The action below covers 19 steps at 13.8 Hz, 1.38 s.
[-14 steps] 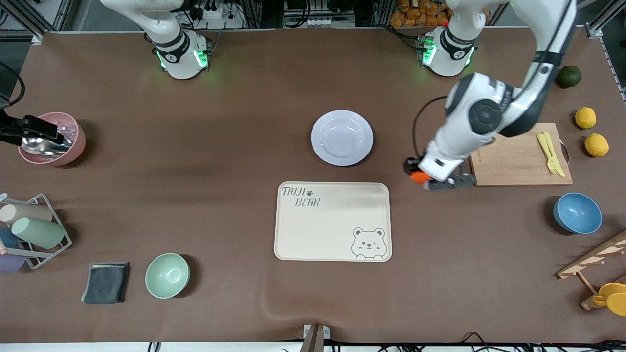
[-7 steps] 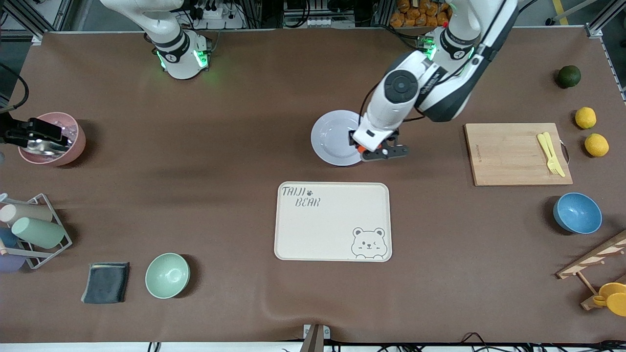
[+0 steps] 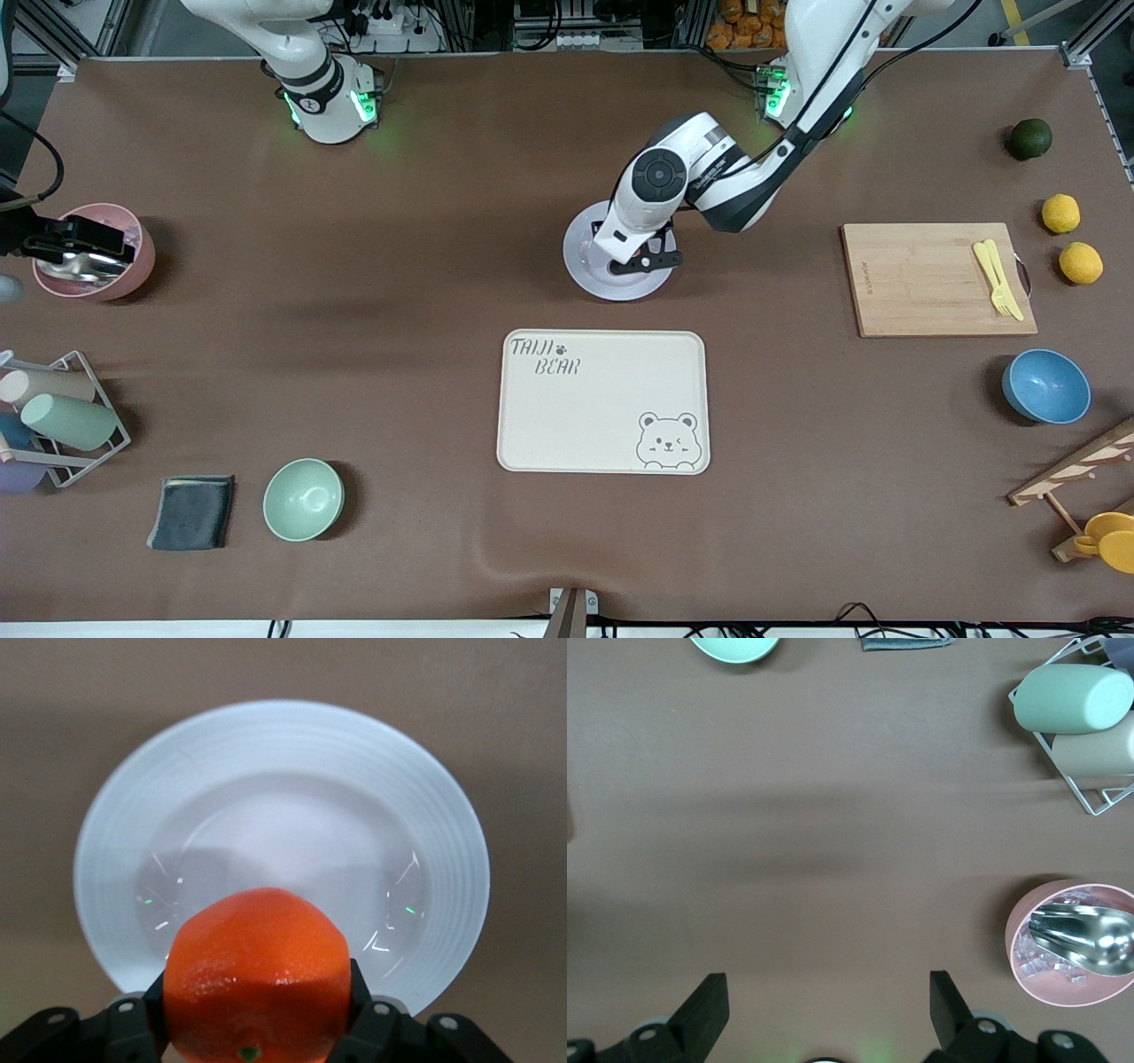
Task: Place orange and plate with both arms
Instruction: 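Lower the orange onto the plate and open the left gripper, then raise the left gripper back while the right gripper reaches toward the plate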
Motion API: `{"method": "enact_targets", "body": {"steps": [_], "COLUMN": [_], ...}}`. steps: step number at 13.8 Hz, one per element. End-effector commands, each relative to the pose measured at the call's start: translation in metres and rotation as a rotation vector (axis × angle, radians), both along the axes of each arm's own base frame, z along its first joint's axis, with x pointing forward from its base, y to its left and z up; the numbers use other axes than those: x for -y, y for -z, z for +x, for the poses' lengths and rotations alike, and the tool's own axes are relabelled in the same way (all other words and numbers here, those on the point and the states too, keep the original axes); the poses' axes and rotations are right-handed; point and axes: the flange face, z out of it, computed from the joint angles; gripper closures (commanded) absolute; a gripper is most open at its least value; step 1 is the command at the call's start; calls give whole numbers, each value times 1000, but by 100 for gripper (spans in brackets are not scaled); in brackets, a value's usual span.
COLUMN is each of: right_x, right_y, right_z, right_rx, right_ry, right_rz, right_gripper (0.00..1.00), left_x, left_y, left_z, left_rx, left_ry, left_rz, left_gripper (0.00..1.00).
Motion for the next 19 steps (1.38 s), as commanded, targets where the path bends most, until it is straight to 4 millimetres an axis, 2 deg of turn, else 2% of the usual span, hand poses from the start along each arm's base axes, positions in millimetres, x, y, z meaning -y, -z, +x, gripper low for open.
{"method": "enact_targets", "body": {"steps": [1, 3, 5, 6, 7, 8, 10, 12, 14, 17, 19], "right_x": [-3, -7, -9, -8, -8, -8, -9, -12, -17, -22, -27], "right_y": [6, 22, 22, 24, 25, 25, 26, 34, 43, 79, 91], "right_z": [-1, 2, 1, 3, 4, 5, 6, 4, 4, 4, 3], "right_rx": [-6, -13, -11, -7, 4, 6, 11, 0, -5, 11, 6], "right_ry": [17, 21, 21, 23, 23, 25, 29, 38, 61, 105, 114], "right_rz": [14, 43, 60, 59, 59, 60, 74, 114, 183, 250, 258], "right_gripper": [0, 0, 0, 0, 0, 0, 0, 0, 0, 0, 0], "left_x": [4, 1, -3, -2, -2, -1, 1, -2, -12, -56, -79], "left_y": [20, 27, 32, 34, 34, 31, 23, 3, -40, -124, -176], "left_z": [-4, 1, 11, 13, 14, 16, 23, 34, 54, 122, 159], "left_rx": [-14, 3, 22, 19, 22, 30, 44, 78, 158, 217, 223], "left_ry": [-24, -6, 5, 2, 3, 4, -12, -59, -87, -178, -233], "left_rz": [-22, -16, -5, -8, -10, -13, -20, -19, -25, 17, 36], "left_gripper": [100, 100, 84, 65, 9, 0, 0, 0, 0, 0, 0]}}
